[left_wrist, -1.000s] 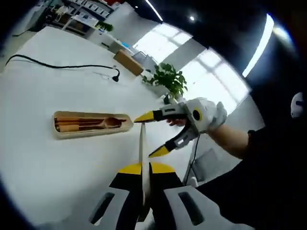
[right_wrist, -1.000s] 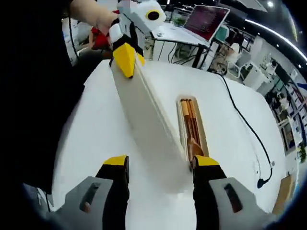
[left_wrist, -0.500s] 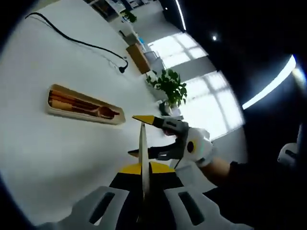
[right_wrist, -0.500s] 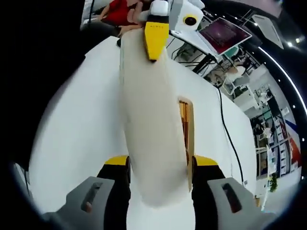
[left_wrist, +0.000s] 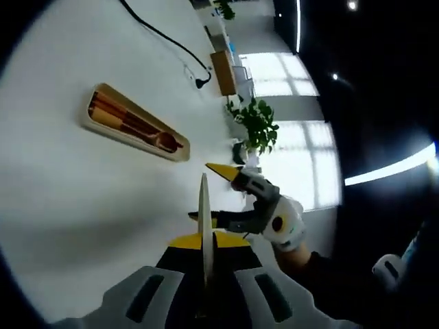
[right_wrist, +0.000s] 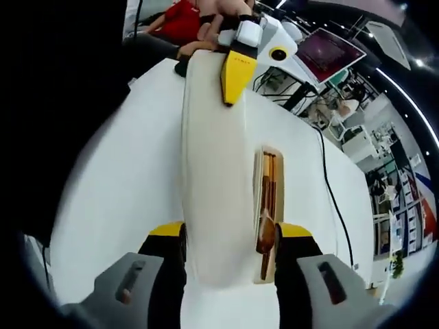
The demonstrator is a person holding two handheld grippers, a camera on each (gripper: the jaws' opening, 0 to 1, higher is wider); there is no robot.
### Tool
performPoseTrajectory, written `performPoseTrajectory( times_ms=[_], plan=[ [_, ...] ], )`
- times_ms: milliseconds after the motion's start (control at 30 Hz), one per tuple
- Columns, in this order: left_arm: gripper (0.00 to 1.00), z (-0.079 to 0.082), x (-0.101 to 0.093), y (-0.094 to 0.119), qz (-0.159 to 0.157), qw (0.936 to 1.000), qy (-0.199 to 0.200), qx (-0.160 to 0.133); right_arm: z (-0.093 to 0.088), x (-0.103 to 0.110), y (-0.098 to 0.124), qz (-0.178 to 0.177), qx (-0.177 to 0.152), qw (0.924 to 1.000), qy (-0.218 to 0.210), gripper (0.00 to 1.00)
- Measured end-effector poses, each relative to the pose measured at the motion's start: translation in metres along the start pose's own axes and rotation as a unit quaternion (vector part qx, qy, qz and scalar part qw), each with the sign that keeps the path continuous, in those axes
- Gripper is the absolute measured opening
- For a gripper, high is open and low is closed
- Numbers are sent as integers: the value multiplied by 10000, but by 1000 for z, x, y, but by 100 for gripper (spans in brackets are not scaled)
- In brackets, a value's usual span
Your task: Arrange the utensils inside the cutlery case until each visible utensil rests in its matching compartment.
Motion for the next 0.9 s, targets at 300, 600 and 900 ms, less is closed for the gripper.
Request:
performPoseTrajectory(
  times_ms=[300, 600, 900],
  plan=[
    [3, -1, -6, -6, -80, 9999, 139, 42, 0, 5, 0, 238, 145, 9989, -387, 35],
    [3, -4, -6, -6, -198, 9990, 310, 261, 3, 12, -1, 557, 138, 9975, -405, 39],
    [3, -3, -6, -1, -342, 9981, 423, 291, 5, 13, 3, 578, 147, 9974, -406, 38]
  ],
)
Point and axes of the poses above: the point that each gripper's makers call its tool centre point, and the gripper's own axes: y roughly backward along the fingers, x roughly to its left, z roughly out of its top, the point moved 5 cm from there along y, roughly backward along the fingers, and after that the axes turned 13 degrees about -z, right-handed, at the moved point
